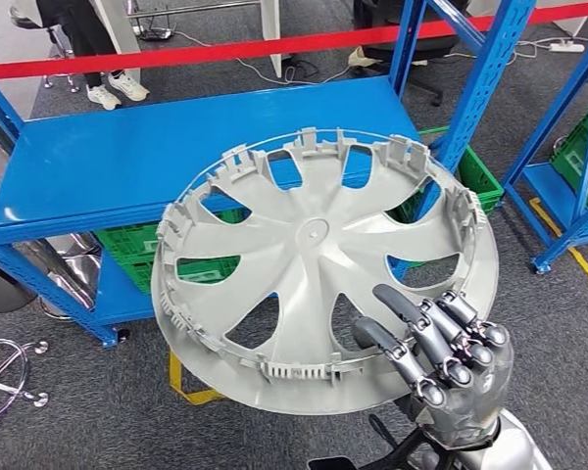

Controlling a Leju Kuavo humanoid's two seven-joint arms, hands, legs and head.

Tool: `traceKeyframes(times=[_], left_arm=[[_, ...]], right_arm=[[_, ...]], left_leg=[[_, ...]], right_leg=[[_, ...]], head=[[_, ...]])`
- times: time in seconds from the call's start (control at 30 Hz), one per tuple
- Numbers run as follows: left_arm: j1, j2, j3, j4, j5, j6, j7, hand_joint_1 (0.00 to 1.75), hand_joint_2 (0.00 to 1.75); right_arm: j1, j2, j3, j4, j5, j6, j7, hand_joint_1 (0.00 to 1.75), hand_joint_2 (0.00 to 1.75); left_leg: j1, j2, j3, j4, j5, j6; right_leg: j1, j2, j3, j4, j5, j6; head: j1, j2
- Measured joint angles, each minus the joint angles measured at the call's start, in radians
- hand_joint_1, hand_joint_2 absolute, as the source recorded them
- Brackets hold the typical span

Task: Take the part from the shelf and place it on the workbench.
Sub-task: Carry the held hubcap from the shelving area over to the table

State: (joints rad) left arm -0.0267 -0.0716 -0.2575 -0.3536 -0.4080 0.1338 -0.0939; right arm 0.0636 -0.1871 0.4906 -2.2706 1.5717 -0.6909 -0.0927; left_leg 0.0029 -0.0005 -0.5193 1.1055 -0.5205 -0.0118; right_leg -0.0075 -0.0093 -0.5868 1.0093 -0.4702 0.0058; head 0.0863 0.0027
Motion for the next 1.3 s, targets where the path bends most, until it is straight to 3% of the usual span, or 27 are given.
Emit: traceKeyframes(times=[0.07,0.13,0.17,0.23,0.3,0.33,0.37,0.4,0.47,0.53,0.6,0.67,0.7,0.77,0.83,0.87,0.9,0.93,0.97,1.0,1.07,1.1,1.17,1.2,1.23,1.3], left_arm=[[0.003,0.001,-0.002,0.000,-0.001,0.000,0.000,0.00,1.75],[0.005,0.002,-0.003,0.000,-0.002,0.000,0.000,0.00,1.75],[0.006,0.003,-0.004,0.001,-0.002,0.000,0.001,0.00,1.75],[0.006,0.004,-0.005,0.001,-0.002,0.000,0.001,0.00,1.75],[0.004,0.006,-0.008,0.001,-0.003,-0.001,0.001,0.00,1.75],[0.002,0.007,-0.011,0.001,-0.004,-0.001,0.001,0.00,1.75],[-0.001,0.008,-0.014,0.001,-0.006,-0.002,0.001,0.00,1.75],[-0.004,0.009,-0.017,0.001,-0.007,-0.003,0.001,0.00,1.75],[-0.011,0.011,-0.020,0.001,-0.009,-0.006,0.001,0.00,1.75],[-0.021,0.011,-0.023,0.001,-0.012,-0.008,0.000,0.00,1.75],[-0.029,0.011,-0.027,0.001,-0.017,-0.016,-0.001,0.00,1.75],[-0.034,0.013,-0.033,0.001,-0.021,-0.026,0.002,0.00,1.75],[-0.035,0.014,-0.037,0.001,-0.022,-0.028,0.007,0.00,1.75],[-0.035,0.016,-0.043,0.001,-0.020,-0.025,0.016,0.00,1.75],[-0.033,0.017,-0.045,0.001,-0.017,-0.017,0.021,0.00,1.75],[-0.033,0.017,-0.045,0.001,-0.020,-0.014,0.022,0.00,1.75],[-0.032,0.017,-0.044,0.001,-0.030,-0.013,0.023,0.00,1.75],[-0.031,0.017,-0.042,0.002,-0.044,-0.013,0.023,0.00,1.75],[-0.029,0.017,-0.040,0.002,-0.059,-0.013,0.024,0.00,1.75],[-0.026,0.017,-0.038,0.002,-0.072,-0.011,0.025,0.00,1.75],[-0.018,0.017,-0.036,0.003,-0.083,-0.004,0.027,0.00,1.75],[-0.014,0.017,-0.035,0.004,-0.085,-0.001,0.028,0.00,1.75],[-0.010,0.017,-0.035,0.006,-0.085,0.001,0.028,0.00,1.75],[-0.009,0.017,-0.034,0.008,-0.084,0.001,0.028,0.00,1.75],[-0.009,0.017,-0.032,0.009,-0.083,0.001,0.028,0.00,1.75],[-0.011,0.017,-0.027,0.010,-0.080,-0.001,0.028,0.00,1.75]], right_arm=[[-0.003,0.000,0.000,0.000,0.000,0.000,0.000,1.75,1.75],[-0.006,0.000,0.000,-0.001,0.000,0.000,0.000,1.75,1.75],[-0.007,0.000,0.000,-0.001,0.000,0.000,0.000,1.75,1.75],[-0.009,0.000,0.000,0.000,0.000,0.000,0.001,1.75,1.75],[-0.011,0.000,0.000,0.000,0.000,0.000,0.002,1.75,1.75],[-0.012,0.000,0.000,0.000,0.000,0.000,0.001,1.75,1.75],[-0.012,0.000,0.000,0.000,0.000,0.000,0.001,1.75,1.75],[-0.013,0.000,0.000,0.000,0.000,0.000,0.000,1.75,1.75],[-0.013,0.000,-0.002,-0.001,0.000,0.000,0.000,1.75,1.75],[-0.014,0.002,-0.004,-0.003,0.000,0.000,-0.002,1.75,1.75],[-0.009,0.005,-0.012,-0.007,0.000,0.000,-0.003,1.75,1.75],[0.009,0.013,-0.028,-0.010,0.000,0.000,-0.003,1.75,1.75],[0.024,0.018,-0.039,-0.012,-0.001,0.000,-0.003,1.75,1.75],[0.061,0.030,-0.061,-0.017,-0.001,0.000,-0.001,1.75,1.75],[0.100,0.042,-0.080,-0.023,-0.003,0.000,-0.004,1.75,1.75],[0.119,0.048,-0.090,-0.026,-0.005,0.000,-0.007,1.75,1.75],[0.139,0.054,-0.098,-0.028,-0.006,0.000,-0.009,1.75,1.75],[0.156,0.059,-0.105,-0.030,-0.006,0.000,-0.008,1.75,1.75],[0.172,0.062,-0.110,-0.033,-0.005,-0.001,-0.004,1.75,1.75],[0.186,0.064,-0.114,-0.037,-0.003,-0.001,0.002,1.75,1.75],[0.214,0.065,-0.123,-0.046,-0.001,-0.001,0.010,1.75,1.75],[0.227,0.067,-0.128,-0.051,-0.001,-0.001,0.011,1.75,1.75],[0.248,0.071,-0.138,-0.059,-0.001,-0.001,0.010,1.75,1.75],[0.254,0.073,-0.142,-0.061,0.000,-0.001,0.009,1.75,1.75],[0.260,0.075,-0.147,-0.063,0.000,-0.001,0.008,1.75,1.75],[0.267,0.075,-0.154,-0.065,0.000,-0.001,0.007,1.75,1.75]], left_leg=[[-0.003,-0.004,0.043,-0.084,-0.012,0.009],[-0.005,-0.003,0.036,-0.106,-0.009,0.020],[-0.005,-0.001,0.027,-0.112,-0.002,0.028],[-0.003,0.003,0.004,-0.121,0.017,0.044],[-0.008,0.005,-0.023,-0.118,0.038,0.053],[-0.011,0.006,-0.037,-0.116,0.049,0.055],[-0.014,0.007,-0.050,-0.114,0.059,0.056],[-0.017,0.008,-0.064,-0.113,0.068,0.057],[-0.020,0.009,-0.086,-0.108,0.086,0.055],[-0.023,0.008,-0.102,-0.102,0.103,0.049],[-0.023,0.008,-0.110,-0.101,0.121,0.040],[-0.020,0.008,-0.116,-0.101,0.130,0.029],[-0.020,0.006,-0.121,-0.092,0.113,0.023],[-0.015,0.003,-0.139,-0.024,0.026,0.010],[-0.008,0.003,-0.158,0.105,-0.070,-0.002],[-0.005,0.003,-0.158,0.156,-0.085,-0.005],[-0.002,0.003,-0.148,0.184,-0.077,-0.008],[0.000,0.003,-0.124,0.174,-0.049,-0.009],[0.001,0.002,-0.086,0.134,-0.018,-0.008],[0.002,0.001,-0.038,0.068,-0.004,-0.005],[-0.001,-0.003,0.043,-0.061,-0.014,0.005],[-0.004,-0.005,0.062,-0.099,-0.026,0.011],[-0.008,-0.004,0.059,-0.123,-0.020,0.024],[-0.008,-0.002,0.050,-0.128,-0.010,0.032],[-0.007,0.001,0.039,-0.132,0.001,0.041],[-0.007,0.005,0.011,-0.134,0.024,0.052]], right_leg=[[0.001,0.000,-0.015,0.004,0.016,0.011],[-0.002,0.000,-0.031,0.004,0.032,0.024],[-0.003,0.001,-0.043,0.012,0.023,0.030],[-0.004,0.004,-0.073,0.074,-0.049,0.036],[-0.004,0.005,-0.102,0.198,-0.143,0.037],[-0.004,0.005,-0.109,0.256,-0.165,0.037],[-0.003,0.005,-0.104,0.290,-0.164,0.036],[-0.002,0.005,-0.085,0.291,-0.143,0.033],[0.002,0.005,0.001,0.194,-0.084,0.024],[0.008,0.004,0.110,0.037,-0.079,0.014],[0.014,0.004,0.155,-0.046,-0.099,0.009],[0.013,0.003,0.139,-0.054,-0.088,0.001],[0.011,0.001,0.132,-0.055,-0.077,-0.006],[0.007,-0.004,0.116,-0.057,-0.054,-0.018],[0.007,-0.005,0.089,-0.050,-0.033,-0.021],[0.007,-0.005,0.070,-0.044,-0.023,-0.021],[0.007,-0.006,0.050,-0.036,-0.014,-0.020],[0.007,-0.006,0.031,-0.027,-0.007,-0.019],[0.007,-0.005,0.013,-0.017,-0.001,-0.018],[0.007,-0.004,-0.001,-0.008,0.003,-0.015],[0.008,-0.002,-0.019,0.003,0.015,-0.005],[0.007,-0.002,-0.025,0.003,0.024,0.001],[0.004,-0.003,-0.036,0.000,0.041,0.015],[0.002,-0.001,-0.045,0.005,0.033,0.021],[0.001,0.002,-0.057,0.023,0.005,0.026],[-0.002,0.006,-0.086,0.118,-0.095,0.034]], head=[[0.000,0.000],[0.000,0.000],[0.001,0.000],[0.003,0.000],[0.006,0.000],[0.006,0.000],[0.006,0.000],[0.006,0.000],[0.006,0.000],[0.006,0.000],[0.005,0.000],[0.005,0.000],[0.004,0.000],[-0.001,0.000],[-0.007,0.000],[-0.007,0.000],[-0.007,0.000],[-0.008,0.000],[-0.007,0.000],[-0.007,0.000],[-0.007,0.000],[-0.006,0.000],[-0.007,0.000],[-0.006,0.000],[-0.005,0.000],[-0.003,0.000]])
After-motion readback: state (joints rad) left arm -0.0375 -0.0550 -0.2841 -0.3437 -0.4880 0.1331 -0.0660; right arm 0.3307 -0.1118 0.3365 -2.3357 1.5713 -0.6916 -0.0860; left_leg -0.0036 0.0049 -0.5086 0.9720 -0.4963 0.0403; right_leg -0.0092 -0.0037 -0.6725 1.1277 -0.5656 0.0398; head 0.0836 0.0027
